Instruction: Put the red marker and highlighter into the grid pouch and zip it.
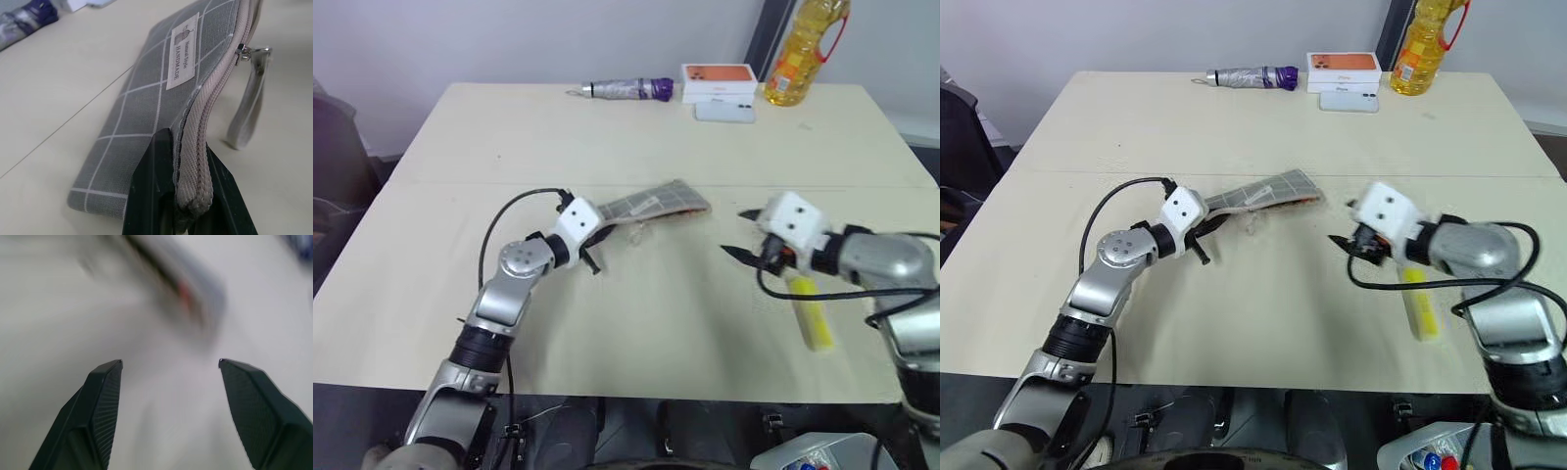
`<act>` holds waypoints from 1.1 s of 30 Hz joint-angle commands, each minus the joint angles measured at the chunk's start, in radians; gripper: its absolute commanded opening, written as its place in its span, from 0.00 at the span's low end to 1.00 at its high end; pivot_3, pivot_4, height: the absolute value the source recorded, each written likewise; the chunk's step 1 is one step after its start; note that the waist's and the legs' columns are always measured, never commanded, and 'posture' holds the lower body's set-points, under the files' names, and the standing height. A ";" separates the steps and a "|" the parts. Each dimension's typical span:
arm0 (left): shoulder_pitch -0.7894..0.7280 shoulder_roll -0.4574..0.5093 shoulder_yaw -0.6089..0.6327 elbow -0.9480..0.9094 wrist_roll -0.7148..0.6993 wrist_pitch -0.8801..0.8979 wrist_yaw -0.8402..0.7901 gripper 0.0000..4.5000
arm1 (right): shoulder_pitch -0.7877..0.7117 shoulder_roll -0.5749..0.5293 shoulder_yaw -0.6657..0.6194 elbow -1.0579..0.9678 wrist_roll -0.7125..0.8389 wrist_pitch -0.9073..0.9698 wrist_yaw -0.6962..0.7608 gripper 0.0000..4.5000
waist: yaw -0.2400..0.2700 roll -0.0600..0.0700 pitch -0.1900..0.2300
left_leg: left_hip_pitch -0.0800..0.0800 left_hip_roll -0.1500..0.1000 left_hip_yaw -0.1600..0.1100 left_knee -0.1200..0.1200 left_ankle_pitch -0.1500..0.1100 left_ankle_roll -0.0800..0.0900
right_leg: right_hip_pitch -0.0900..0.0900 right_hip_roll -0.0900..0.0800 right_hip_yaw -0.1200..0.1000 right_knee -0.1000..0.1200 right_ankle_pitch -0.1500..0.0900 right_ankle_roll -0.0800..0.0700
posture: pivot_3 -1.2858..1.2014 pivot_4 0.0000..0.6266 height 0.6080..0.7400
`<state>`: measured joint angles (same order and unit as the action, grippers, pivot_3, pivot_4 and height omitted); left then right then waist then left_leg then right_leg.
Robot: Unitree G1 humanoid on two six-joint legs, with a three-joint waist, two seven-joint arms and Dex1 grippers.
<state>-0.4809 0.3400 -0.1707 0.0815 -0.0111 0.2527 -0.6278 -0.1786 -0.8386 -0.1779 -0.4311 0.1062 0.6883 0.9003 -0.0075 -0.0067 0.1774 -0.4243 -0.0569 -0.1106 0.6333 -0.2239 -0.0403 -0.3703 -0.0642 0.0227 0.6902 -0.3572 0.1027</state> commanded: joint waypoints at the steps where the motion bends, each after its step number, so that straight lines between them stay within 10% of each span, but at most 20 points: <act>1: -0.020 -0.020 -0.005 0.008 -0.008 -0.021 0.000 0.00 | 0.166 -0.015 -0.198 -0.070 0.048 0.133 -0.007 0.72 | 0.000 0.000 0.000 | 0.000 0.000 0.000 0.000 0.000 0.000 | 0.000 0.000 0.000 0.000 0.000 0.000 | 0.52 0.24 1.00; 16: -0.084 -0.085 -0.059 0.115 -0.012 -0.108 -0.087 0.00 | 0.500 0.151 -0.406 -0.268 0.199 0.471 -0.155 0.72 | -0.003 0.000 0.000 | 0.010 0.000 0.000 -0.001 0.000 0.001 | 0.010 0.000 0.000 -0.002 0.000 0.000 | 0.52 0.24 1.00; 23: -0.072 -0.084 -0.048 0.092 -0.011 -0.108 -0.097 0.00 | 0.461 0.110 -0.341 -0.201 0.183 0.401 -0.208 0.19 | -0.006 0.000 0.000 | 0.013 0.000 0.000 -0.003 0.000 0.001 | 0.013 0.001 0.000 -0.003 0.000 0.000 | 0.52 0.24 1.00; 33: -0.044 -0.064 -0.030 0.039 -0.011 -0.087 -0.071 0.00 | 0.156 -0.071 -0.142 -0.197 0.176 0.167 -0.163 0.19 | -0.003 0.000 0.000 | 0.015 0.001 0.001 -0.004 -0.001 0.001 | 0.013 0.002 0.001 -0.003 0.000 0.000 | 0.52 0.24 1.00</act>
<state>-0.5270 0.2690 -0.2183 0.1575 -0.0120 0.1685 -0.7085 -0.0134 -0.8974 -0.3403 -0.6088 0.2653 0.8640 0.7283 -0.0106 -0.0070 0.1773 -0.4103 -0.0555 -0.1111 0.6288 -0.2244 -0.0394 -0.3563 -0.0628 0.0226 0.6851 -0.3574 0.1027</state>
